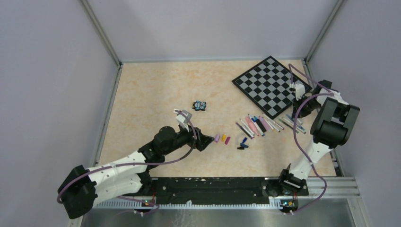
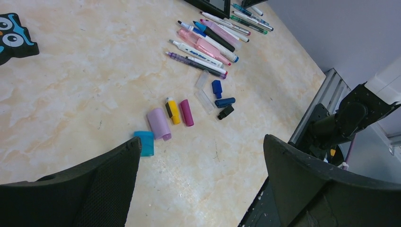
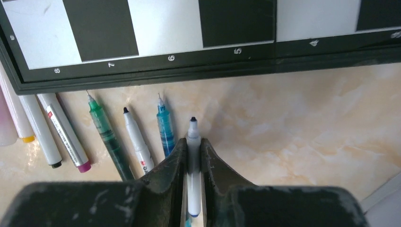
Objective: Open the pen caps
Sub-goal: Place the pen at the center of the board.
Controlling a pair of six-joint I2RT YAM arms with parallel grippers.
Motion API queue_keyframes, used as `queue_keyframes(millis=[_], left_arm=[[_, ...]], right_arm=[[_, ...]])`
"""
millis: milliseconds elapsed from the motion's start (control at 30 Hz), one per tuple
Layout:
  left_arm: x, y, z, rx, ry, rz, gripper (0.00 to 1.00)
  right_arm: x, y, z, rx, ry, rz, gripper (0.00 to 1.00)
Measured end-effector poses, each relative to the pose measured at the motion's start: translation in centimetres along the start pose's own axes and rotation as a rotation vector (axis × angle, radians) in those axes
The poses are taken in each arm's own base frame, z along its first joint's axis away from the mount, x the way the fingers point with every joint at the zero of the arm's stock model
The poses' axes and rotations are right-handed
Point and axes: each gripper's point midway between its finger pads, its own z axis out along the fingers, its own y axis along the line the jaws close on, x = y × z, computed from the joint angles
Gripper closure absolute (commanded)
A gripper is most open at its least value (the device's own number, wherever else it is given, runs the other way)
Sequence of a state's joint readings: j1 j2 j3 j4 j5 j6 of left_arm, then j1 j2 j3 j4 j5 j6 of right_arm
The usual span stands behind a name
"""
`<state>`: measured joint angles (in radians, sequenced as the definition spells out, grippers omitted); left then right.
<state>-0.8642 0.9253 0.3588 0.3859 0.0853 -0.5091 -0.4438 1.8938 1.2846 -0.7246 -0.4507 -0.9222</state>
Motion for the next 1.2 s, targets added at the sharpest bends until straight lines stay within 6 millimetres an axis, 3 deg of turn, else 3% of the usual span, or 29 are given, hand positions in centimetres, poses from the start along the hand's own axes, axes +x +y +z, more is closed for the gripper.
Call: queue_keyframes(millis=[233, 1200], left_arm=[[0.1, 0.1, 0.0, -0.002, 0.004, 0.000, 0.01], [-0.9, -0.2, -1.2, -0.010, -0.027, 0.000, 0.01]], right_arm=[[0.2, 0.5, 0.3, -0.034, 0.003, 0.013, 0.79], [-0.8, 0.6, -0.2, -0.048, -0.025, 0.024, 0.75]])
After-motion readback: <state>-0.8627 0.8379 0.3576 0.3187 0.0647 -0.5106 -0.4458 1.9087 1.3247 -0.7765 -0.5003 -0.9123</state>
